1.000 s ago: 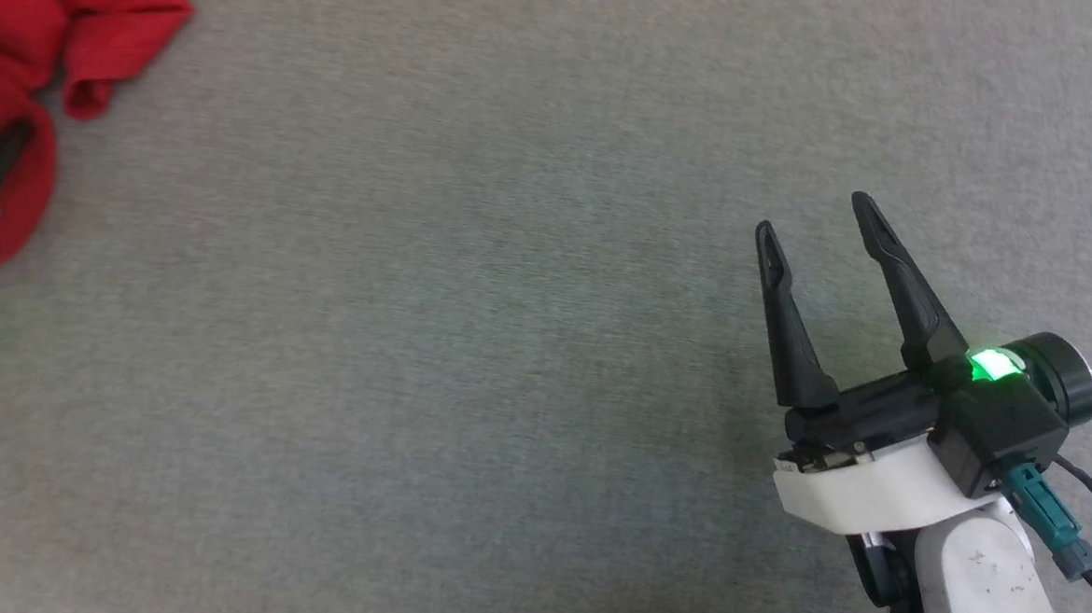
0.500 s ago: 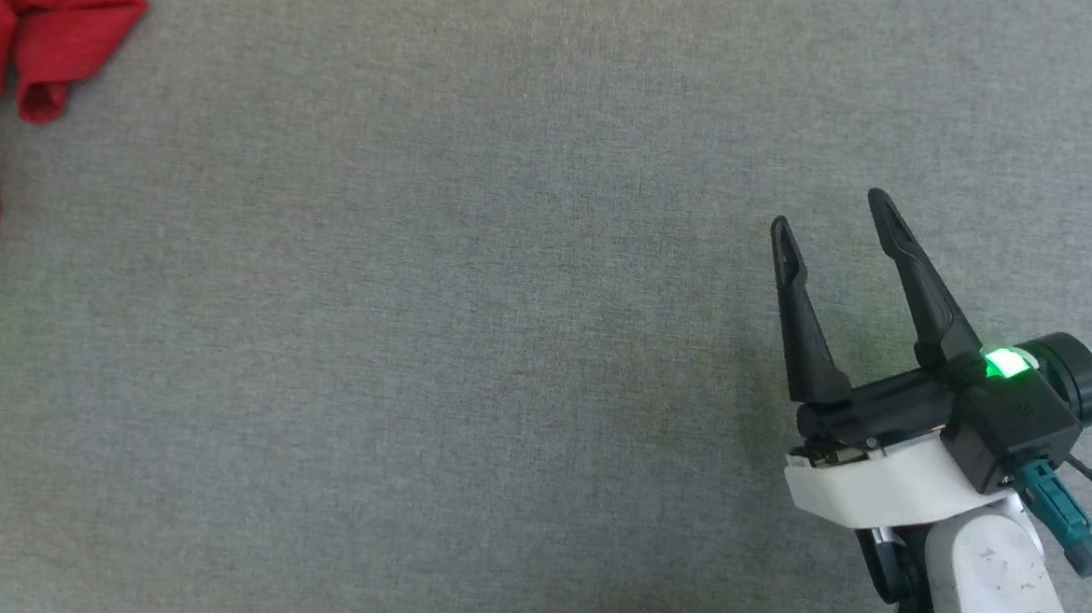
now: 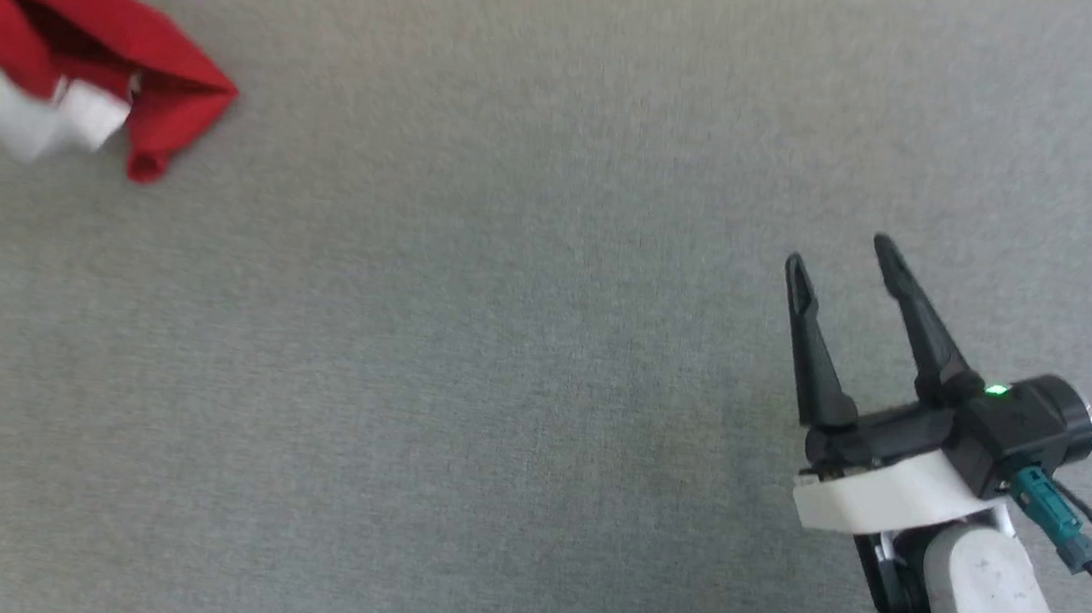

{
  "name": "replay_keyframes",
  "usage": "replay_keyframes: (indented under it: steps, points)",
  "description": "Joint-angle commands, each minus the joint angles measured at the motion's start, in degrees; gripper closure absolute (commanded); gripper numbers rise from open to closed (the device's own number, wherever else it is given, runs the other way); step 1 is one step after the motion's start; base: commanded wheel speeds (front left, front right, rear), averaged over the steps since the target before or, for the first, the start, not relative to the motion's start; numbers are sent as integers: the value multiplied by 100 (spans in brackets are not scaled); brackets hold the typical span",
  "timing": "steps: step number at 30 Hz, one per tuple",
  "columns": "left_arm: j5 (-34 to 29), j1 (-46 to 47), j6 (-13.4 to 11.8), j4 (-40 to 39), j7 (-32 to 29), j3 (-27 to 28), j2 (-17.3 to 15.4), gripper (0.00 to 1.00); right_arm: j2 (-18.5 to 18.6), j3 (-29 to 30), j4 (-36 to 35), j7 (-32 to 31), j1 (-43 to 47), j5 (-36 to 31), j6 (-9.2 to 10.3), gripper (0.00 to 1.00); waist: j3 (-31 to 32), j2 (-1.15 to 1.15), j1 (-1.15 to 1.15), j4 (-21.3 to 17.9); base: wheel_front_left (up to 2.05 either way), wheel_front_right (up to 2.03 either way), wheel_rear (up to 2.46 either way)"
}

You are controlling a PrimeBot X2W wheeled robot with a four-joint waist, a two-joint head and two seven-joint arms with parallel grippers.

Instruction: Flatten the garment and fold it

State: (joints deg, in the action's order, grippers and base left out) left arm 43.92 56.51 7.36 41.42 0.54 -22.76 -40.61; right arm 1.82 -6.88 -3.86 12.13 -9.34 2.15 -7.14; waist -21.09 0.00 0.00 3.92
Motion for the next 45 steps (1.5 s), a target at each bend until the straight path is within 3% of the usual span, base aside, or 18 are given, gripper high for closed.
replay_keyframes:
  steps: [1, 7, 12, 25, 31, 39, 40, 41, 45]
  points:
    - [-89, 170, 13, -152, 245, -39, 50, 100, 5, 3, 54, 53, 92, 62, -35, 0, 630, 0, 0, 89, 0, 0, 0]
    - [-345, 405, 13, -891, 897, -292, 294, 100, 5, 12, 234, 127, 265, 221, -35, 0, 1169, 0, 0, 39, 0, 0, 0]
    - [-473, 521, -9, -1459, 815, -595, 667, 100, 5, 28, 316, 182, 390, 338, -35, 0, 1486, 0, 0, -109, 0, 0, 0]
    - [-430, -111, -397, -2809, 790, -1413, 2121, 100, 5, 331, 329, 236, 482, 525, -35, 0, 1531, 0, 0, -908, 0, 0, 0]
    - [-549, -1114, -349, -2363, 619, -2255, 2378, 100, 5, 492, 358, 235, 472, 503, -35, 0, 1228, 0, 0, -1084, 0, 0, 0]
    - [-894, -1916, -356, -801, 904, -2786, 2169, 100, 5, 454, 425, 230, 376, 506, -35, 0, 891, 0, 0, -1024, 0, 0, 0]
    - [-906, -1922, -364, -633, 973, -2786, 2176, 89, 5, 440, 453, 230, 359, 500, -35, 0, 880, 0, 0, -993, 0, 0, 0]
    - [-913, -1916, -392, -522, 1045, -2764, 2194, 0, 5, 437, 477, 230, 350, 499, -35, 0, 883, 0, 0, -961, 0, 0, 0]
    - [-848, -1880, -480, -275, 1314, -2559, 2320, 0, 5, 435, 588, 229, 351, 499, -35, 0, 990, 0, 0, -788, 0, 0, 0]
